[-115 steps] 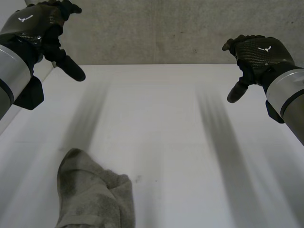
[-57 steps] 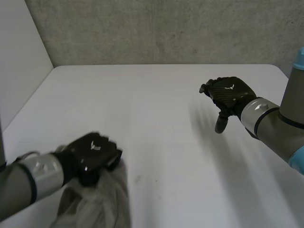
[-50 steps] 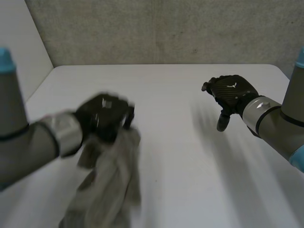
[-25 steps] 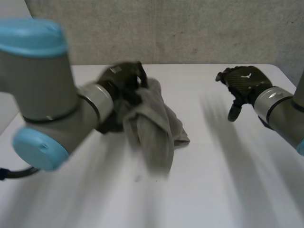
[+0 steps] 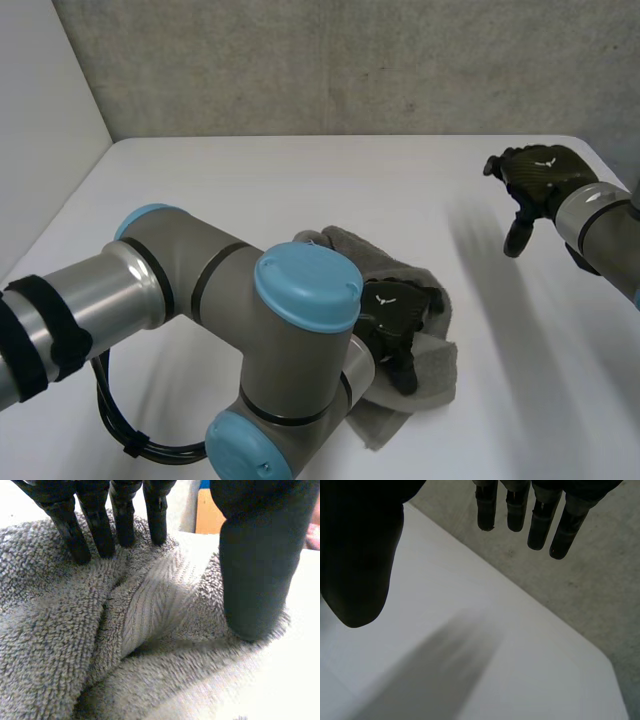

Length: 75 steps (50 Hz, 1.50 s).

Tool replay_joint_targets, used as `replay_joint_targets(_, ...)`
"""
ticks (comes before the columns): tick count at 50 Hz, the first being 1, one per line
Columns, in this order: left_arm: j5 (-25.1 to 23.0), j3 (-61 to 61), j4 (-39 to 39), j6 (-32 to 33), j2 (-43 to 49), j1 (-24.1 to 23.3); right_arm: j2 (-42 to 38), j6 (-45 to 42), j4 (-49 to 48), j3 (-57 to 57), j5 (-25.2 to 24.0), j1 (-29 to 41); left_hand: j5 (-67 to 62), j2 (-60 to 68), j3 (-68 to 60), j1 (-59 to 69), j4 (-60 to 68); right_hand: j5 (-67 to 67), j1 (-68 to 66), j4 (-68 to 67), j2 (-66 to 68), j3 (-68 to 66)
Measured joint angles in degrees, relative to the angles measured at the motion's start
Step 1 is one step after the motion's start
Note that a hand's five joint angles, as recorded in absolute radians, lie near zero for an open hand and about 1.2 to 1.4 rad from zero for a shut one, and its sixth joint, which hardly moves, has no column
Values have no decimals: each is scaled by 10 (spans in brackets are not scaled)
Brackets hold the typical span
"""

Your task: Fold the towel.

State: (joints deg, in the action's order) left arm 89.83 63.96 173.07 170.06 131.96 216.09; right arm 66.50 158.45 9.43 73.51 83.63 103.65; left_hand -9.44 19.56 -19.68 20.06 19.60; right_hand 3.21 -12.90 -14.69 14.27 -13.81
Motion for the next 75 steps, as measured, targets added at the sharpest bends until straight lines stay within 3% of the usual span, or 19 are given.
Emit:
replay_joint_targets(6, -1, 8, -1, -3, -53, 23, -3, 15, 43, -11, -2, 3, 63, -65, 65, -66, -64, 0, 0, 0, 0, 0)
replay_joint_targets(13, -2, 32, -2, 4, -138, 115, 11, 40, 94, -25, -4, 8, 69, -73, 73, -74, -72, 0, 0, 0, 0, 0)
replay_joint_targets(26, -6, 47, -5, 23, -120, 215, 46, 66, 129, -2, -10, 46, 61, -61, 63, -71, -63, 0, 0, 0, 0, 0)
replay_joint_targets(36, -50, 70, -5, 105, -78, 229, 21, 198, 134, 18, -18, 43, 49, -51, 53, -58, -53, 0, 0, 0, 0, 0)
replay_joint_targets(42, -84, 72, 5, 163, -72, 230, 5, 261, 133, 53, -52, 38, 48, -50, 52, -58, -52, 0, 0, 0, 0, 0)
replay_joint_targets(52, -113, 64, 40, 244, -40, 257, 11, 304, 114, 128, -95, 34, 18, -20, 22, -25, -21, 0, 0, 0, 0, 0)
replay_joint_targets(60, -184, 63, 64, 263, -9, 274, 24, 303, 61, 178, -66, 42, -13, 12, -10, 7, 10, 0, 0, 0, 0, 0)
replay_joint_targets(67, -215, 67, 91, 262, 6, 274, 25, 303, 28, 205, -29, 52, -66, 72, -71, 65, 71, 4, -9, -1, 1, -2)
replay_joint_targets(71, -218, 69, 107, 261, 11, 273, 25, 303, 8, 218, -22, 55, -190, 197, -196, 192, 197, 230, -239, -212, 220, -218)
replay_joint_targets(74, -216, 71, 116, 261, 11, 273, 27, 303, -14, 222, -22, 58, -363, 370, -361, 363, 364, 520, -532, -514, 529, -520)
replay_joint_targets(75, -216, 71, 117, 261, 11, 273, 27, 303, -18, 222, -23, 58, -388, 396, -393, 389, 397, 555, -563, -548, 559, -554)
